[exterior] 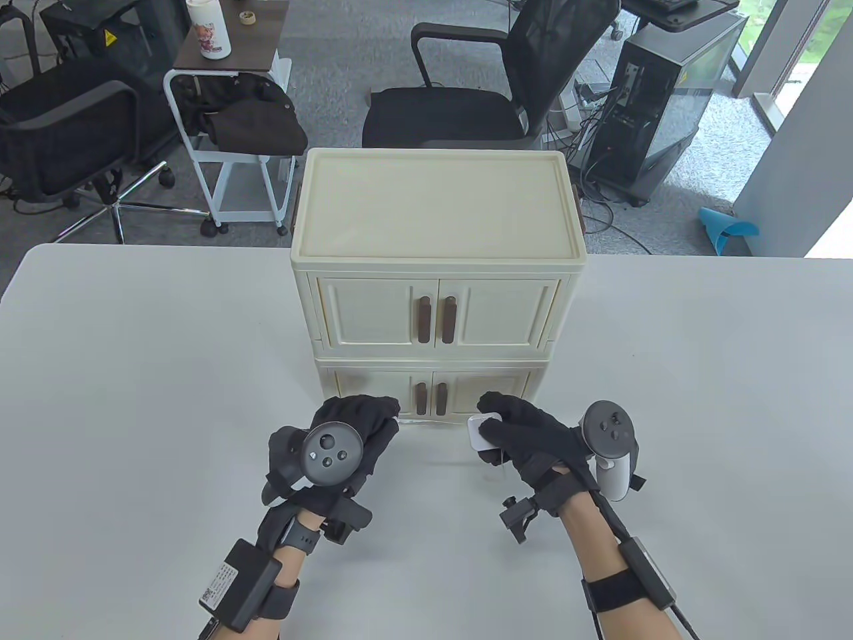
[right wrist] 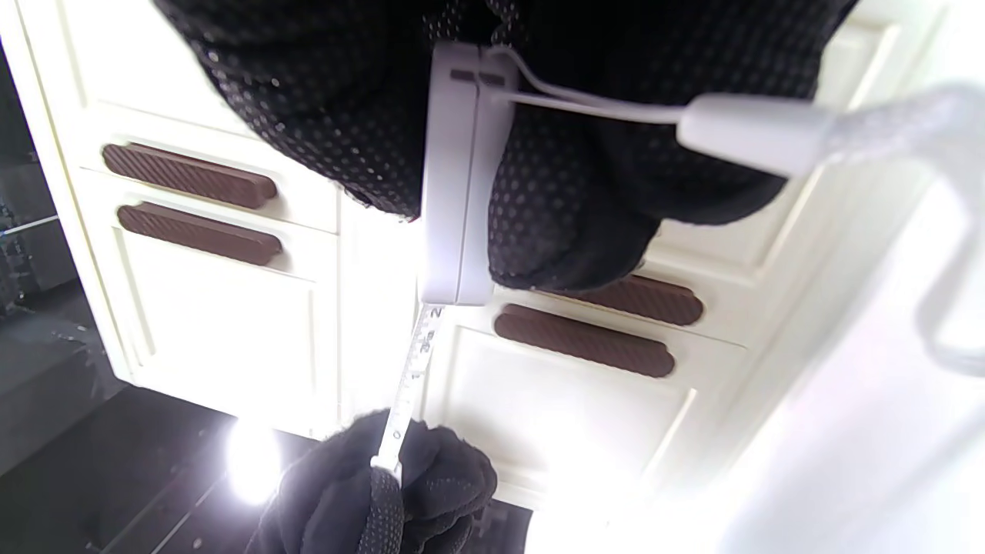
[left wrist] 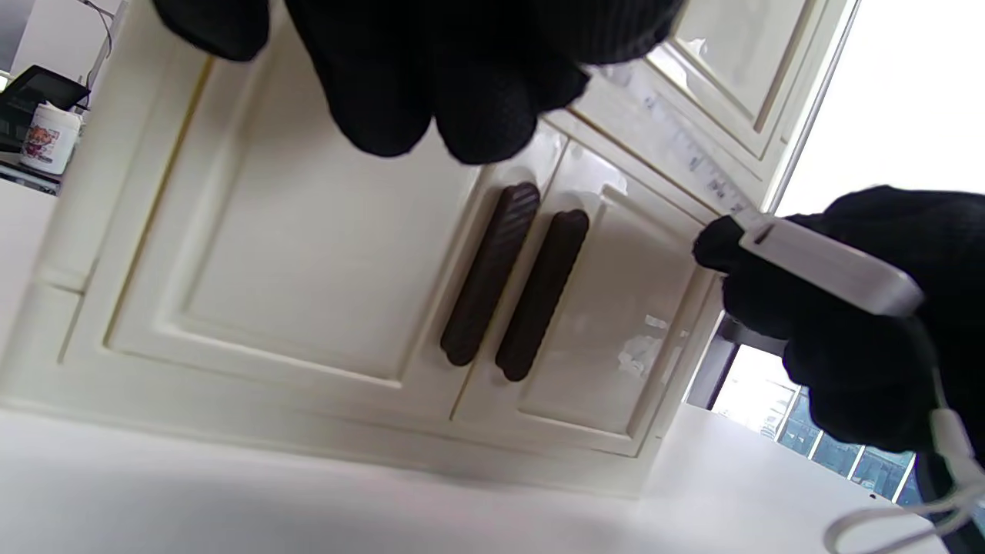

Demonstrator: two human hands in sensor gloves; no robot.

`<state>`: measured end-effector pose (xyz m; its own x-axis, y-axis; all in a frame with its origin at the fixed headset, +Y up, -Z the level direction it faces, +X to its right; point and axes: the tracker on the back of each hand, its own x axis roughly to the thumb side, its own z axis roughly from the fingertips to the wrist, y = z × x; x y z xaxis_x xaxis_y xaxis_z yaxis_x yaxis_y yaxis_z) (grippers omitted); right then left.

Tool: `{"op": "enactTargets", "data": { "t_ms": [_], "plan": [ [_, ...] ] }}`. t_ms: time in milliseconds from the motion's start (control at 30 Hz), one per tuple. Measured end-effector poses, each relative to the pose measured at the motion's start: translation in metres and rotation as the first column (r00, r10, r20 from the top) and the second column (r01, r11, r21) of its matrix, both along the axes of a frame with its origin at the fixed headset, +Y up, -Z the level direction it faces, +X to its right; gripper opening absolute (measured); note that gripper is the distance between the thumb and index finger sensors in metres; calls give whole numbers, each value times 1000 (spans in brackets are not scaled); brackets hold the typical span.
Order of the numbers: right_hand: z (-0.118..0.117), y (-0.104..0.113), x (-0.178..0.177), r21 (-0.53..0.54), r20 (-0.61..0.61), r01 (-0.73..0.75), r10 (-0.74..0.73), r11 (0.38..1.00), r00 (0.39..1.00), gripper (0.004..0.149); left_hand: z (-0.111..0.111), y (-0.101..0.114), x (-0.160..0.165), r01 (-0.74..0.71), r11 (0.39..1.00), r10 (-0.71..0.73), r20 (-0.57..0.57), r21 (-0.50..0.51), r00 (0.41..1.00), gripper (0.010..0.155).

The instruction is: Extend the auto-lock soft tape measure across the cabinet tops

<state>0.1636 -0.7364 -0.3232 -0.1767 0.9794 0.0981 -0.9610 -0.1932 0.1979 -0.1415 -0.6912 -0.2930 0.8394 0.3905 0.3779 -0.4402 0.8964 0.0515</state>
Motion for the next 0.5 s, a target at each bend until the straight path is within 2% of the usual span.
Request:
{"op": "enactTargets", "data": {
  "t_ms": [233, 500],
  "plan": [
    [4, -29, -12, -52, -21, 17, -18, 999, 1000, 52, 1, -31, 11, -5, 999, 7, 25, -48, 1000, 43],
    [10, -38, -25, -71, -50, 12, -16, 997, 999, 52, 6, -39, 19, 35, 998, -33, 63, -43, 997, 43]
  ]
}}
